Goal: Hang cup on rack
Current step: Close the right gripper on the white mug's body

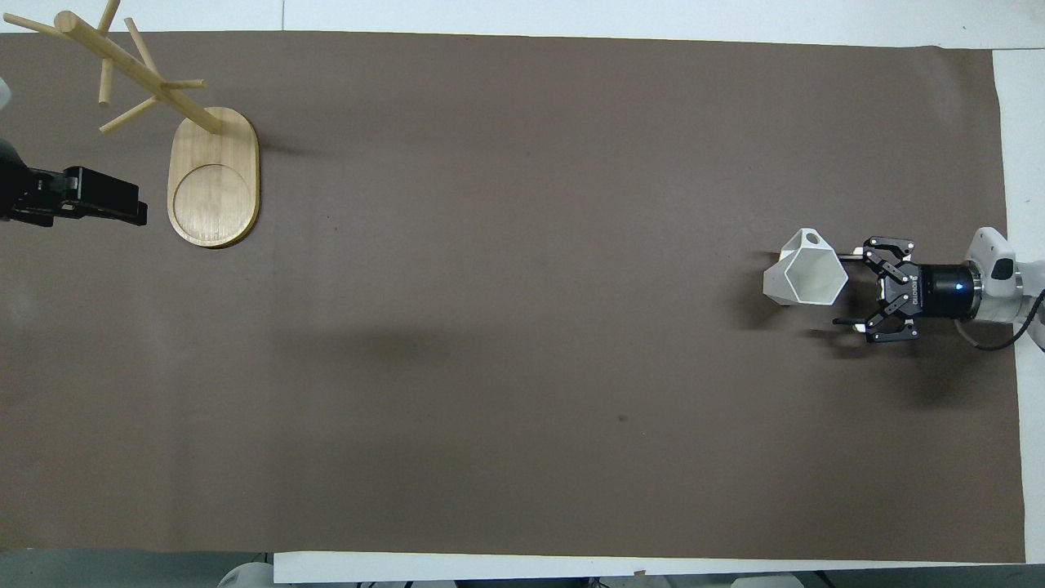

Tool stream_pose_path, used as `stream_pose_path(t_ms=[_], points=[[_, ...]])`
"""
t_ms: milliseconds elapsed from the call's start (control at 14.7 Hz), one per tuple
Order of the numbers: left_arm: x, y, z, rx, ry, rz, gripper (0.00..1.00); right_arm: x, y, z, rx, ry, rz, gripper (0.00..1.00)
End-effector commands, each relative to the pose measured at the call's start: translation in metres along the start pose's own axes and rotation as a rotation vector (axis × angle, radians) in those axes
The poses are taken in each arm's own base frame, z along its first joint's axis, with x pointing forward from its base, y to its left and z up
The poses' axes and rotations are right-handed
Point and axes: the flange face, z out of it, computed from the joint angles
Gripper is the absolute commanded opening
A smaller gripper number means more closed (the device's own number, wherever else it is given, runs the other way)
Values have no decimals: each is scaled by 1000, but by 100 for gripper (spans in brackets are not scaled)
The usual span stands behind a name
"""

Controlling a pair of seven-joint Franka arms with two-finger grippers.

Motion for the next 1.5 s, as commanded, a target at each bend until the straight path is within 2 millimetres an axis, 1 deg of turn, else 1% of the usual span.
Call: stream_pose_path(t_ms=[0,68,136,273,409,545,750,955,1159,1432], points=[[-5,-2,-2,-3,19,3,100,7,3,6,-7,23,-27,100],[-6,-1,-2,-3,17,4,100,10,8,15,-1,28,-34,100],[-6,0,-1,-3,16,4,100,11,9,19,4,28,-36,100],[-6,3,-1,-3,14,9,100,11,9,19,4,26,-36,100],[-7,3,0,-3,8,10,100,12,11,26,15,28,-37,100],[-7,3,0,-3,8,10,100,12,11,27,18,28,-37,100],[-8,3,0,-2,2,10,100,12,9,39,34,34,-44,100],[-8,4,0,-2,1,12,100,12,9,41,31,39,-45,100],[-8,5,0,-3,3,14,100,12,8,54,48,46,-39,100],[-7,7,-1,3,12,15,100,12,10,56,48,39,-40,100]])
